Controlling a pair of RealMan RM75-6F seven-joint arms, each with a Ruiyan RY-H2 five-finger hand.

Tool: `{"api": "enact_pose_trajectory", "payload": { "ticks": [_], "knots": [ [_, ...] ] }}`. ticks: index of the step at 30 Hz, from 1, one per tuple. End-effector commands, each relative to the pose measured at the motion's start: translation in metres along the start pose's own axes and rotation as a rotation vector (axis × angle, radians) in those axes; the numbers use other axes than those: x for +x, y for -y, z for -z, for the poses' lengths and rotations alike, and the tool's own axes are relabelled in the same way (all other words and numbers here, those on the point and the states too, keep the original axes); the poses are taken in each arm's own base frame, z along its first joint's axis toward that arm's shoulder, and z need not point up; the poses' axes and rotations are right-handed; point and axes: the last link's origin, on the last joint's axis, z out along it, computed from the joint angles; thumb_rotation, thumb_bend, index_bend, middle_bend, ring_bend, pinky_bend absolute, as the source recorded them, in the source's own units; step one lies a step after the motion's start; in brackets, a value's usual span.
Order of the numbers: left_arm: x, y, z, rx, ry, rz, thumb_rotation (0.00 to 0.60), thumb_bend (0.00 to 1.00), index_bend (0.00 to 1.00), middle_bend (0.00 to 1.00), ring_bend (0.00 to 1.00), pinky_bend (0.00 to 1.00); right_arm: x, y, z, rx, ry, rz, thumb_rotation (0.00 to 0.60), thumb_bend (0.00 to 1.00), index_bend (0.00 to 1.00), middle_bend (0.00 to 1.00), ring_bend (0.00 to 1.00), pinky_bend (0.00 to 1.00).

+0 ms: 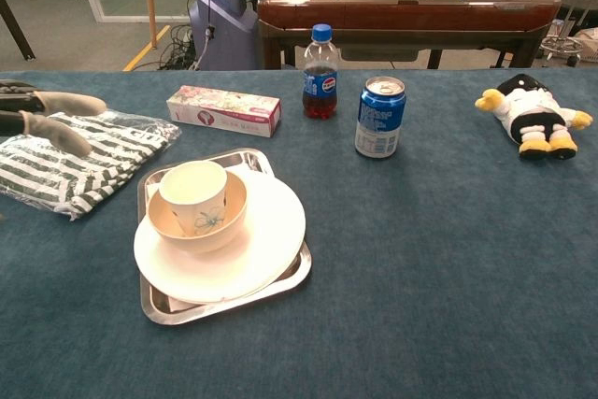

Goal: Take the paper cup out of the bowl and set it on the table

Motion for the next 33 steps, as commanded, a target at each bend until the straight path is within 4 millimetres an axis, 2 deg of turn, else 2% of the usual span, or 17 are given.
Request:
{"api": "enact_pose_trajectory", "payload": {
  "ticks": [1, 9, 19, 27, 33],
  "knots": [
    [0.003, -0.012, -0.019, -0.056, 0.008, -0.007, 0.600, 0.32, 0.19, 0.00, 0.00, 0.00, 0.000, -0.001, -0.001, -0.003, 0.004, -0.003, 0.600, 0.22, 0.00, 0.00, 0.00, 0.00],
    [0.008, -0.022, -0.057, -0.111, 0.035, -0.024, 0.600, 0.32, 0.20, 0.00, 0.00, 0.00, 0.001, -0.007, -0.007, -0.023, 0.011, -0.014, 0.600, 0.22, 0.00, 0.00, 0.00, 0.00],
    [0.011, -0.011, -0.103, -0.095, 0.078, 0.041, 0.600, 0.32, 0.22, 0.00, 0.00, 0.00, -0.002, -0.011, -0.015, -0.031, 0.057, -0.028, 0.600, 0.22, 0.00, 0.00, 0.00, 0.00],
    [0.002, -0.002, -0.125, -0.089, 0.097, 0.082, 0.600, 0.32, 0.22, 0.00, 0.00, 0.00, 0.001, -0.013, -0.018, -0.036, 0.056, -0.050, 0.600, 0.22, 0.00, 0.00, 0.00, 0.00],
    [-0.007, 0.002, -0.132, -0.089, 0.107, 0.093, 0.600, 0.32, 0.23, 0.00, 0.00, 0.00, 0.002, -0.015, -0.018, -0.039, 0.055, -0.056, 0.600, 0.22, 0.00, 0.00, 0.00, 0.00]
  ]
}}
